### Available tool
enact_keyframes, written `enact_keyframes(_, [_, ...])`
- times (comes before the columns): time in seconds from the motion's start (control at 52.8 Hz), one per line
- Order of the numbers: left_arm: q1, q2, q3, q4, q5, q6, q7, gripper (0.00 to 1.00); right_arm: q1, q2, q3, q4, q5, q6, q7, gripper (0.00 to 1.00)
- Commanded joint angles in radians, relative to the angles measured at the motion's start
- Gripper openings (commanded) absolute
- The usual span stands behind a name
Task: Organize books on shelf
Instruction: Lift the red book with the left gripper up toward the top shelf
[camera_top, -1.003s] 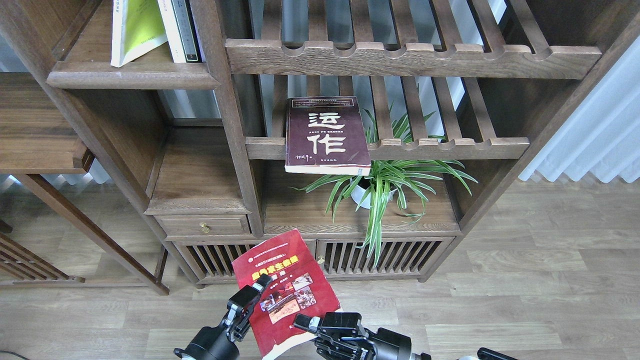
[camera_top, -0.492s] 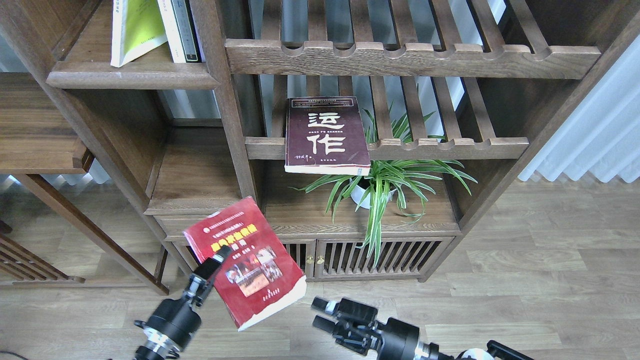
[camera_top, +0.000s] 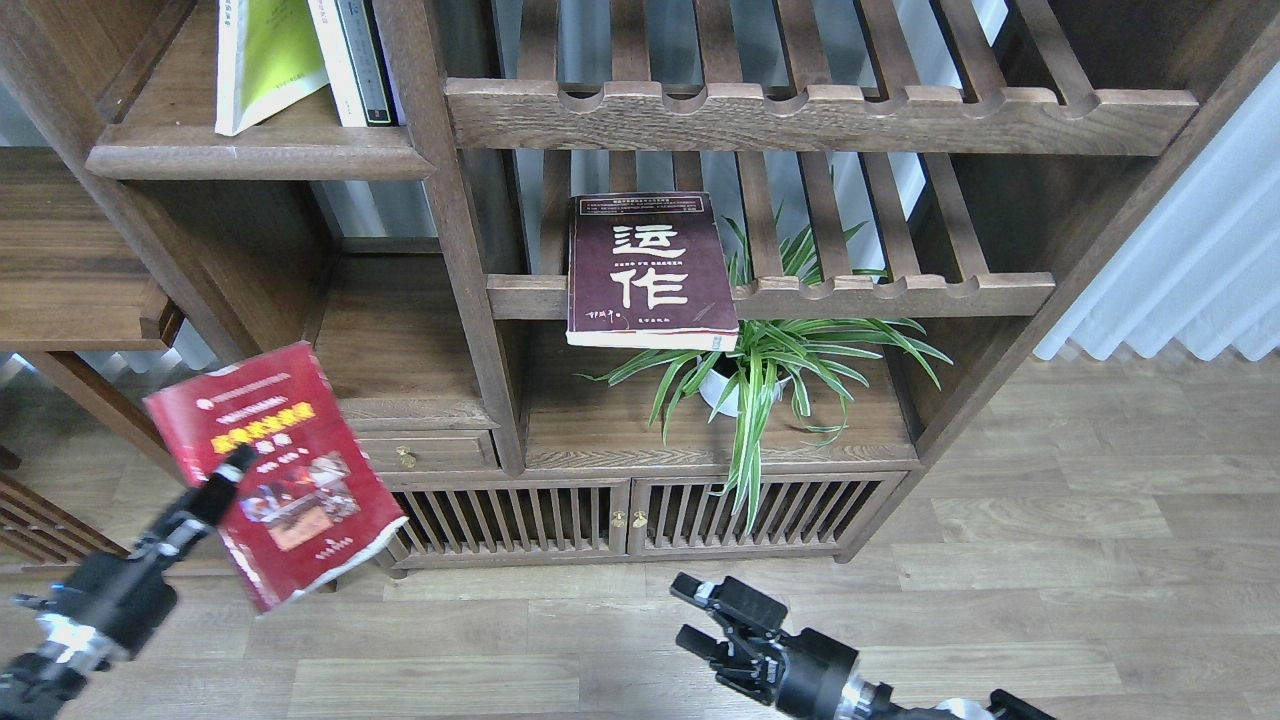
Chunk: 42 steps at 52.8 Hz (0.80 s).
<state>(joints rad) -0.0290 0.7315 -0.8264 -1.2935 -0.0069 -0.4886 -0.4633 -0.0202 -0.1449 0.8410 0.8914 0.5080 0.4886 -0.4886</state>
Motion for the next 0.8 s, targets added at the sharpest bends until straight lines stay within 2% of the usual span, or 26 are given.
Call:
enact_keyframes(0.0, [0.006,0.051,-0.068,-0.033,0.002,0.0,0.002,0.05,-0.012,0.025,0.072,0.0,-0.009,0.0,0.0,0.99])
enact_keyframes(0.038, [0.004,0.063,-0.085,-0.047,0.004,0.0,0.006,0.05,-0.017,0.039,0.076,0.001,-0.011,0.0,0.0,0.99])
enact_keyframes(0.114, [-0.003,0.124,-0.155,-0.096,0.005,0.0,0.043,0.05,-0.037,0.051,0.089,0.004,-0.022,0.0,0.0,0.99])
enact_keyframes(0.246, [-0.045,0.161,-0.267,-0.089,-0.004,0.0,0.048,0.05,-0.04,0.033,0.089,0.001,-0.04,0.0,0.0,0.99])
enact_keyframes(0.36, [-0.057,0.18,-0.326,-0.089,-0.001,0.0,0.078,0.05,-0.026,0.005,0.089,0.007,-0.039,0.0,0.0,0.99])
enact_keyframes(0.511, [-0.058,0.204,-0.339,-0.089,-0.004,0.0,0.075,0.05,-0.011,-0.005,0.079,0.004,-0.051,0.0,0.0,0.99])
enact_keyframes(0.776, [-0.239,0.269,-0.329,-0.087,-0.068,0.0,0.081,0.05,0.04,0.01,0.07,-0.002,-0.077,0.0,0.0,0.99])
